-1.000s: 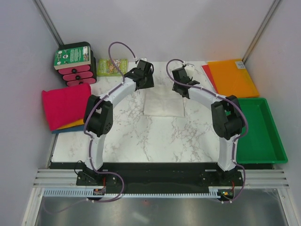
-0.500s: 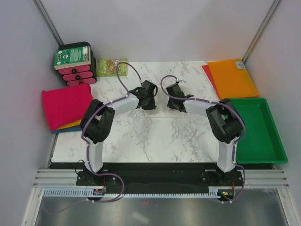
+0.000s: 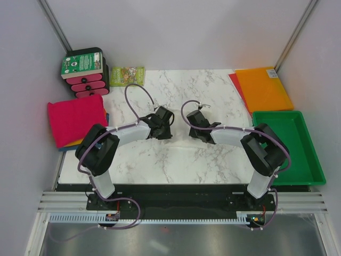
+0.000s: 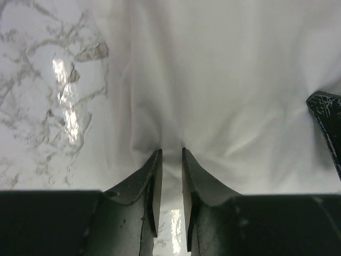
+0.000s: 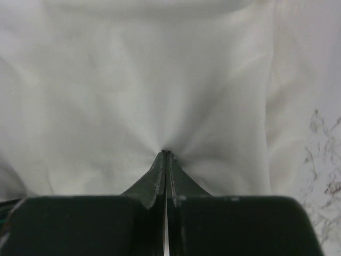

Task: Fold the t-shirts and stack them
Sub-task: Fold the tshirt

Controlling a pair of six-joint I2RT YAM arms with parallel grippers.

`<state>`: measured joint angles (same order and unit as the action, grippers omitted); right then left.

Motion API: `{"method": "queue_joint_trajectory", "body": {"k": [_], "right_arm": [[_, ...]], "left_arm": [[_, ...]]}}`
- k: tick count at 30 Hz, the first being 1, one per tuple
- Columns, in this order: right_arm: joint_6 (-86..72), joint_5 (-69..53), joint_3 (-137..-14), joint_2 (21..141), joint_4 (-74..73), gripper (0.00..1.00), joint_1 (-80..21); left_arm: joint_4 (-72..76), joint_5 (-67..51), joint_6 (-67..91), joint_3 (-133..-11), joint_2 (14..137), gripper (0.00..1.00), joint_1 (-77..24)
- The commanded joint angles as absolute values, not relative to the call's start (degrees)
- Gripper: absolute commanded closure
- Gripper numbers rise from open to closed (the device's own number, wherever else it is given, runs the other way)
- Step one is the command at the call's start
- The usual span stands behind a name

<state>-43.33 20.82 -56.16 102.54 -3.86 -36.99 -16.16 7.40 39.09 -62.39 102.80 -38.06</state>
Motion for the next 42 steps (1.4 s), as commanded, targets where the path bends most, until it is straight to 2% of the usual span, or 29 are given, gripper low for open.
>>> {"method": "queue_joint_trajectory", "body": {"k": [1,3,5,7,8,9,10,11,16,17,20,23,27,28,29,31,32,34,35,38,42], "right_arm": [[-45.4,23.0,-52.1,100.2,-7.5,1.0,-39.5],[-45.2,24.4,-52.9,99.7,-7.8,1.0,-39.5],[-43.4,25.9,-56.1,97.2,-9.5,1.0,-39.5],[-39.8,29.1,-58.3,91.7,-11.0,0.92,-39.5],[-38.2,30.4,-60.4,89.3,-11.3,0.82,-39.5],[-36.6,32.3,-61.3,84.4,-11.9,0.77,-39.5],[-33.3,33.2,-62.1,81.9,-12.0,0.73,-39.5],[-32.0,34.1,-63.1,79.4,-12.2,0.65,-39.6],[-27.6,40.1,-62.6,66.7,-15.5,0.4,-39.9],[-27.0,40.5,-61.5,65.5,-16.3,0.29,-40.1],[-26.6,42.1,-58.4,61.1,-17.8,0.11,-41.0],[-26.0,44.5,-54.7,57.4,-18.3,0.04,-42.6],[-25.1,46.6,-50.9,53.2,-18.1,0.02,-43.5],[-25.0,46.8,-49.5,52.7,-17.8,0.02,-43.5],[-24.8,47.5,-48.7,51.6,-16.8,0.02,-43.6],[-23.9,48.1,-45.7,50.1,-15.0,0.02,-44.1],[-23.3,47.9,-44.4,48.3,-12.3,0.02,-44.3],[-21.5,47.9,-40.7,46.8,-9.9,0.02,-44.4],[-20.9,48.0,-39.5,45.7,-7.2,0.02,-44.4],[-20.0,47.6,-35.5,43.6,-2.1,0.02,-44.6],[-19.4,46.7,-32.2,42.5,2.2,0.02,-44.6]], "left_arm": [[-16.6,9.8,41.6,-58.7,97.9,0.7,-38.6],[-17.0,10.6,41.5,-58.4,96.0,0.6,-38.7],[-17.7,11.2,40.9,-58.9,93.8,0.55,-38.8],[-19.9,12.7,39.6,-60.2,88.1,0.48,-38.8],[-20.8,13.6,38.3,-60.6,85.5,0.46,-39.2],[-22.3,16.1,37.6,-60.5,82.9,0.39,-39.3],[-23.4,17.6,37.1,-60.3,76.7,0.07,-39.3],[-24.5,19.1,36.0,-60.1,73.9,0.01,-39.1],[-36.4,24.7,35.5,-60.2,60.9,0.01,-34.9],[-37.9,23.0,35.0,-60.1,59.0,0.0,-31.1],[-43.9,22.3,36.1,-59.5,58.1,0.0,-25.7],[-44.7,32.6,32.9,-57.7,58.2,0.0,-22.7],[-30.8,29.1,20.3,-50.4,57.4,0.0,-18.3],[-26.0,25.8,12.5,-48.2,57.3,0.0,-17.8],[-17.1,19.2,9.3,-42.8,57.4,0.0,-16.4],[-7.1,13.7,3.6,-34.9,57.7,0.0,-14.2],[2.9,11.8,3.4,-32.6,57.9,0.0,-12.3],[13.0,14.6,2.7,-25.8,58.9,0.0,-11.3],[24.1,16.8,2.6,-23.6,59.2,0.0,-11.1],[42.6,13.4,-2.3,-13.0,59.3,0.0,-9.8],[51.5,5.4,-2.3,-12.5,66.1,0.0,-4.8]]}}
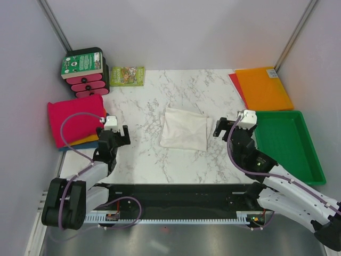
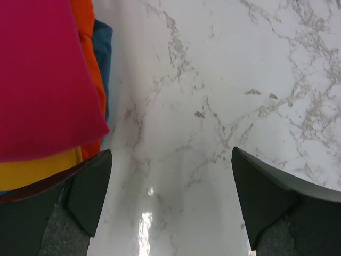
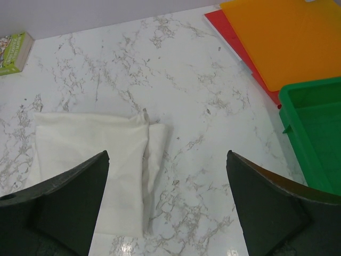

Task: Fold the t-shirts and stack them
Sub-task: Fold the tshirt

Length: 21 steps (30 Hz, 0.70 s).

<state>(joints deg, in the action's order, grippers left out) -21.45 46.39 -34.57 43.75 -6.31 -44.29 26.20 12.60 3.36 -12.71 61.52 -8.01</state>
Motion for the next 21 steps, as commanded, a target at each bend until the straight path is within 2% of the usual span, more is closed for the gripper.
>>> {"method": "queue_joint_trajectory", "body": {"k": [1,2,6,9,16,21], "right_arm": [[-19.4,46.2,-31.8,42.6,2.7,0.02,-44.6],[-19.9,46.0,-31.7,43.3,3.3,0.02,-44.6],[-22.0,43.4,-31.4,46.2,4.5,0.02,-44.6],[-23.5,42.0,-30.9,48.4,5.9,0.02,-44.6],[-24.5,41.9,-32.7,51.6,4.2,0.02,-44.6],[-20.1,44.7,-37.9,56.9,0.4,0.02,-44.6]], "left_arm": [[54.6,3.1,-0.5,-12.0,69.2,0.0,-3.2],[55.9,-2.8,-1.3,-12.7,71.1,0.0,-3.1],[66.8,-6.1,-1.4,-9.3,77.9,0.0,-1.9],[68.2,-14.4,-4.4,-10.5,82.1,0.0,-1.6],[63.3,-4.3,-0.7,-13.4,81.9,0.0,-1.5],[64.0,-4.3,-0.6,-13.2,82.2,0.0,-1.6]]}}
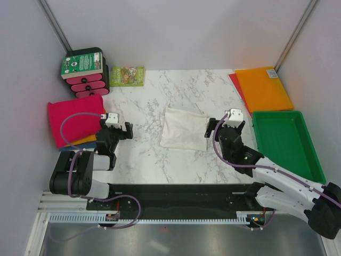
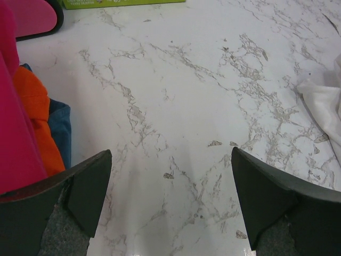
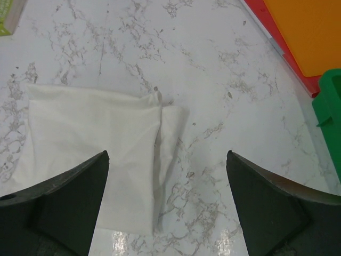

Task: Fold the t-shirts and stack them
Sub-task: Fold the tshirt

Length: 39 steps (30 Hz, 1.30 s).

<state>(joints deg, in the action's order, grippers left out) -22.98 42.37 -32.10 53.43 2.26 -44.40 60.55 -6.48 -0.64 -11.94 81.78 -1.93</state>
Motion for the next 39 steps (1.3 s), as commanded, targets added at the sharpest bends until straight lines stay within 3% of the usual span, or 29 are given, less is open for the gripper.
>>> {"method": "queue_joint_trajectory", "body": {"k": [1,8,13,18,19,20,21,22,23,26,29,30,32,33,35,37,38,39], "right_arm": [[-19.9,46.0,-39.6,59.7,-3.8,0.02,-44.6],[-27.4,48.7,-56.9,70.0,-22.7,0.02,-44.6],[-32.6,45.4,-58.8,69.6,-26.5,0.02,-44.9],[-35.0,50.2,-59.6,70.0,-26.3,0.04,-44.9],[-35.9,50.5,-59.5,70.6,-26.5,0.08,-45.0],[-37.0,50.8,-59.2,71.4,-26.5,0.19,-45.0],[-39.9,51.1,-59.0,73.5,-26.5,0.56,-45.0],[-41.4,51.2,-58.8,74.9,-26.5,0.86,-45.0],[-42.4,51.3,-59.1,76.3,-26.7,1.0,-45.0],[-38.3,42.6,-63.0,83.6,-24.4,1.0,-45.3],[-34.9,40.3,-68.5,90.8,-23.5,0.99,-47.3],[-34.5,39.6,-69.9,93.5,-23.1,0.95,-47.4],[-33.2,37.5,-72.8,95.6,-21.9,0.81,-47.4],[-32.4,36.1,-73.5,97.6,-20.1,0.61,-47.5],[-32.8,34.7,-75.8,99.7,-19.3,0.56,-47.4],[-33.2,35.1,-76.9,102.5,-17.9,0.71,-47.3],[-34.1,35.2,-78.1,103.4,-17.8,0.91,-47.2],[-34.3,35.1,-79.1,105.8,-17.7,1.0,-47.0]], "left_arm": [[64.1,-4.2,-0.7,-13.2,82.1,0.0,-1.6],[64.0,-4.2,-0.7,-13.2,82.2,0.0,-1.6],[64.0,-4.2,-0.7,-13.2,82.2,0.0,-1.6],[64.0,-4.3,-0.7,-13.2,82.2,0.0,-1.6],[64.0,-4.3,-0.6,-13.2,82.2,0.0,-1.6],[64.0,-4.2,-0.7,-13.2,82.2,0.0,-1.6],[64.0,-4.2,-0.7,-13.2,82.2,0.0,-1.6],[63.9,-5.5,-0.7,-13.4,82.3,0.0,-1.6],[63.6,-7.1,-1.7,-13.6,82.4,0.0,-1.6],[64.6,-8.3,-1.8,-12.9,81.6,0.0,-1.5],[51.3,-16.7,-5.8,-16.0,73.0,0.0,-1.5],[34.2,-18.2,-5.1,-22.9,71.6,0.0,-2.6],[13.9,-17.1,-2.7,-33.3,74.2,0.0,-3.9],[1.0,-17.3,-2.6,-42.3,75.8,0.0,-4.7],[-7.5,-19.2,-3.9,-49.7,79.3,0.0,-4.9],[-14.2,-20.0,-6.1,-52.4,79.9,0.0,-6.2],[-15.8,-21.7,-8.2,-54.2,79.6,0.0,-6.6],[-16.8,-25.2,-8.5,-54.6,78.9,0.0,-6.7]]}}
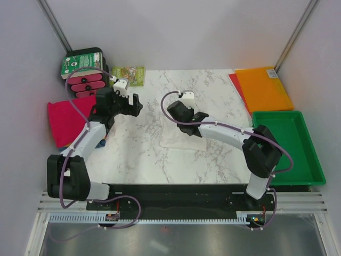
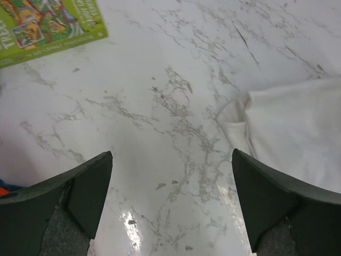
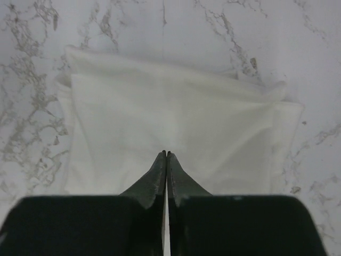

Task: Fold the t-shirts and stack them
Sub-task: Fold the tshirt

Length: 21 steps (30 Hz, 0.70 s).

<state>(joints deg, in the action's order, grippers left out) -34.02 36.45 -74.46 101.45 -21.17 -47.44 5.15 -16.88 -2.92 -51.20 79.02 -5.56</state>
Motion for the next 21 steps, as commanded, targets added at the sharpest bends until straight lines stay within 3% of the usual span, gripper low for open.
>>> {"method": "queue_joint_trajectory", "body": {"k": [1,6,21], "right_arm": [[-34.4,34.4,-80.1,107.2,-17.7,1.0,-46.3],[-34.8,32.3,-87.7,114.9,-17.5,1.0,-44.3],[-35.2,25.2,-103.4,130.9,-20.4,1.0,-36.6]], "left_arm": [[-17.1,-26.8,-8.4,-54.8,78.2,0.0,-6.7],[-18.3,-35.9,-8.2,-56.8,75.0,0.06,-8.1],[-19.2,-33.4,-4.3,-59.7,82.9,0.07,-13.4]]}}
